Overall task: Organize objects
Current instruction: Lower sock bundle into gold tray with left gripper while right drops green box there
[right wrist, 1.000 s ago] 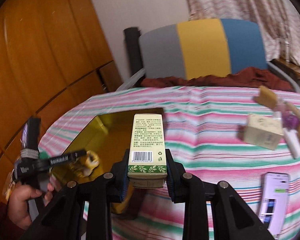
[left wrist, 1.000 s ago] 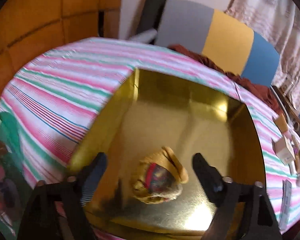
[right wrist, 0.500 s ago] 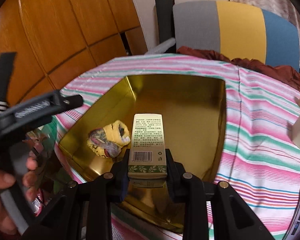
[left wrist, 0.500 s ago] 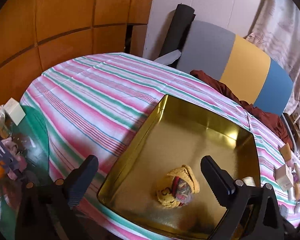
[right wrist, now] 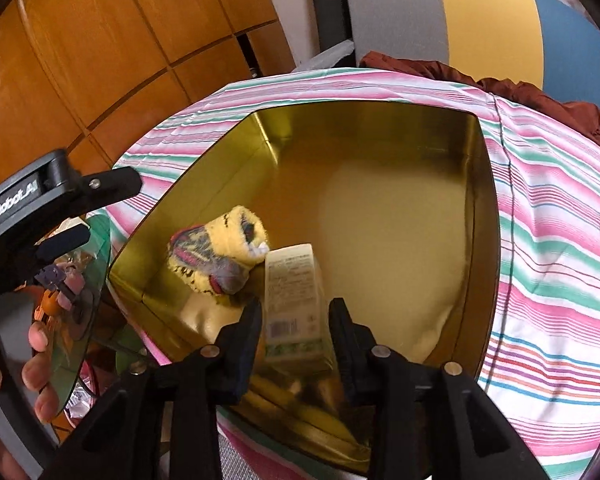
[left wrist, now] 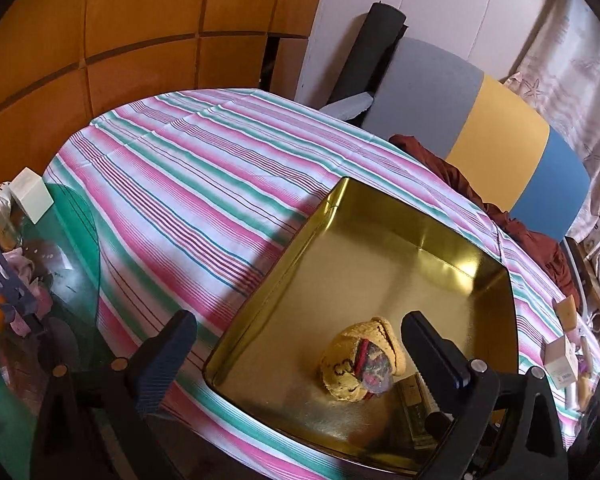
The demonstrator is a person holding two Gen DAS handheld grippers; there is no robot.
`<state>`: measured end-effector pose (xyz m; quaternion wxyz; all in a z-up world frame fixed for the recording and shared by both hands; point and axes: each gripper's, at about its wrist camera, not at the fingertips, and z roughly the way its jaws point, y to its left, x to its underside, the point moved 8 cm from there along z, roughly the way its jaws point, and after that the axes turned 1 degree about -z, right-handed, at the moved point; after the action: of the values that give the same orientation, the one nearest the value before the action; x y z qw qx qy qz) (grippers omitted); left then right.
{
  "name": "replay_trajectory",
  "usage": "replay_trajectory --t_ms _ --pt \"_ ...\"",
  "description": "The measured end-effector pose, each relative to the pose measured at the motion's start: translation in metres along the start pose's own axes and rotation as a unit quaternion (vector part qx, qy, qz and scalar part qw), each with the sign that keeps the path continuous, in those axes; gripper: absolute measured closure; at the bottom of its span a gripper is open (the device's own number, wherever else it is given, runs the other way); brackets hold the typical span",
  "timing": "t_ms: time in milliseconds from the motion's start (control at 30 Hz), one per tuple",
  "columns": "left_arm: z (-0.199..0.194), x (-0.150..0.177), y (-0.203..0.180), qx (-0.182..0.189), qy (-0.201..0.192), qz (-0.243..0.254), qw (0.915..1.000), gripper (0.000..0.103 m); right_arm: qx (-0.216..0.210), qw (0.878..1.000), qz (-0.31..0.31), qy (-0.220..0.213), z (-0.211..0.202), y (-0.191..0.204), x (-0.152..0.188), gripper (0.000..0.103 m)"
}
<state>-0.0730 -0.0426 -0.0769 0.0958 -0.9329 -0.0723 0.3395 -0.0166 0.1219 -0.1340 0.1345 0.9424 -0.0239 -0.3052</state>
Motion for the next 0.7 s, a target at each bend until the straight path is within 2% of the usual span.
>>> replay_trajectory --t_ms 233,433,600,700 --pt "-0.002 0.002 -0.009 0.004 0.0 0.01 0.9999 0.0 -0.012 1.0 0.002 -0.018 -0.012 0.003 -0.002 0.065" --pt "-0.003 0.004 -0.015 0.009 0.003 0.01 0.9999 0.0 -0.002 0.999 0.009 -0.041 -0.029 -0.004 -0.011 0.065" --pt "-0.006 0.008 -0.028 0.022 0.005 0.019 0.9996 0.0 0.02 0.997 0.031 -0.065 -0.05 -0.027 -0.021 0.065" --pt "-0.01 0.013 -0.046 0.038 0.004 0.042 0.9984 0.0 0.042 0.995 0.046 -0.082 -0.069 -0.051 -0.026 0.065"
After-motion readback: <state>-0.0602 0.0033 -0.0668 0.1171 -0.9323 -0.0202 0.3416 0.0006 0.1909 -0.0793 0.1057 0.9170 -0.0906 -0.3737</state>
